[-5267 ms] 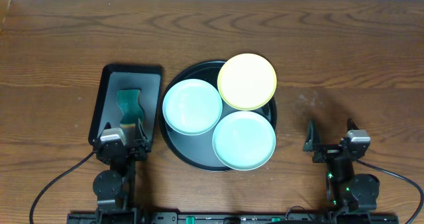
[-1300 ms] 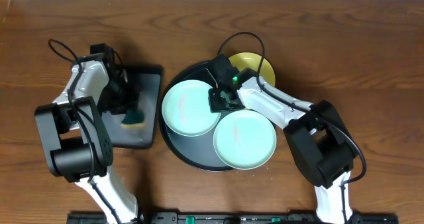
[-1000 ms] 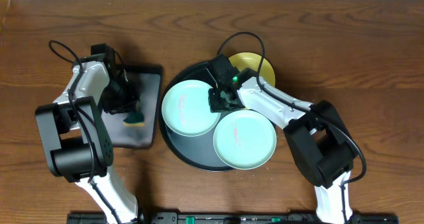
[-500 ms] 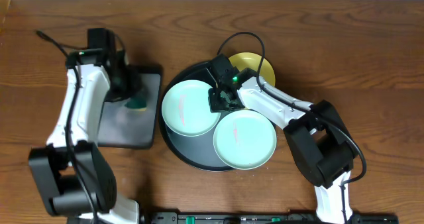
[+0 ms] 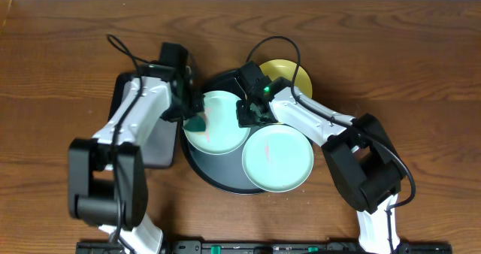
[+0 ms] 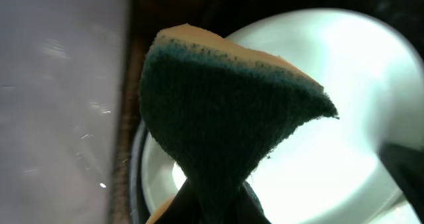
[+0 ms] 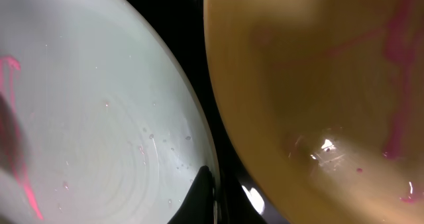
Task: Clean dirty plates on tray and stack at the side
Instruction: 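Grasp the green sponge with the left gripper and lift it, then scrub the upper mint plate with the sponge while right gripper holds it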
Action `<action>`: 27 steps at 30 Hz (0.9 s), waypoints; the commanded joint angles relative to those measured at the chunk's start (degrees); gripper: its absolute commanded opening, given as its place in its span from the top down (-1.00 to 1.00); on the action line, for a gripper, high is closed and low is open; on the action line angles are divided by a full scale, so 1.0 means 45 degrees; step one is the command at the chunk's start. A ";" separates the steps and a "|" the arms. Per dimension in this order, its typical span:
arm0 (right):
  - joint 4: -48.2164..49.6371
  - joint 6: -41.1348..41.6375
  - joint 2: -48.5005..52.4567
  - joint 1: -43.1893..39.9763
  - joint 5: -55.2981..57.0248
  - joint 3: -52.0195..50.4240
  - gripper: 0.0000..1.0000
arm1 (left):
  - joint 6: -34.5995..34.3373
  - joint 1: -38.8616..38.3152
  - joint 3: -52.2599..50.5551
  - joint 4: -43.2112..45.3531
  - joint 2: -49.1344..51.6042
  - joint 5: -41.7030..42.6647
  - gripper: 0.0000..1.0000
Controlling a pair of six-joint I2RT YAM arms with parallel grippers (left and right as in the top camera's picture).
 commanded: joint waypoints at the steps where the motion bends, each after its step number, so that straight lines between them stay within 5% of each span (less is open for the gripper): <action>1: -0.0058 -0.0058 0.0384 0.0083 0.0262 0.0005 0.97 | -0.0500 -0.0141 -0.0126 0.0248 0.0738 0.0010 0.85; 6: -0.0053 -0.0058 0.0384 0.0083 0.0262 0.0005 0.98 | -0.0476 -0.0160 -0.0126 0.0374 0.1758 0.0461 0.85; 15: -0.0005 -0.0058 0.0384 0.0083 0.0267 0.0005 0.98 | 0.0865 -0.0175 -0.0126 0.0777 0.1967 0.5066 0.85; 22: 0.0044 -0.0058 0.0384 0.0083 0.0267 0.0005 0.97 | 0.1355 -0.0214 -0.0126 0.0976 0.1967 0.4906 0.85; 27: 0.0049 -0.0058 0.0384 0.0083 0.0272 0.0005 0.97 | -0.0461 -0.0214 -0.0063 0.0476 0.1904 0.0699 0.85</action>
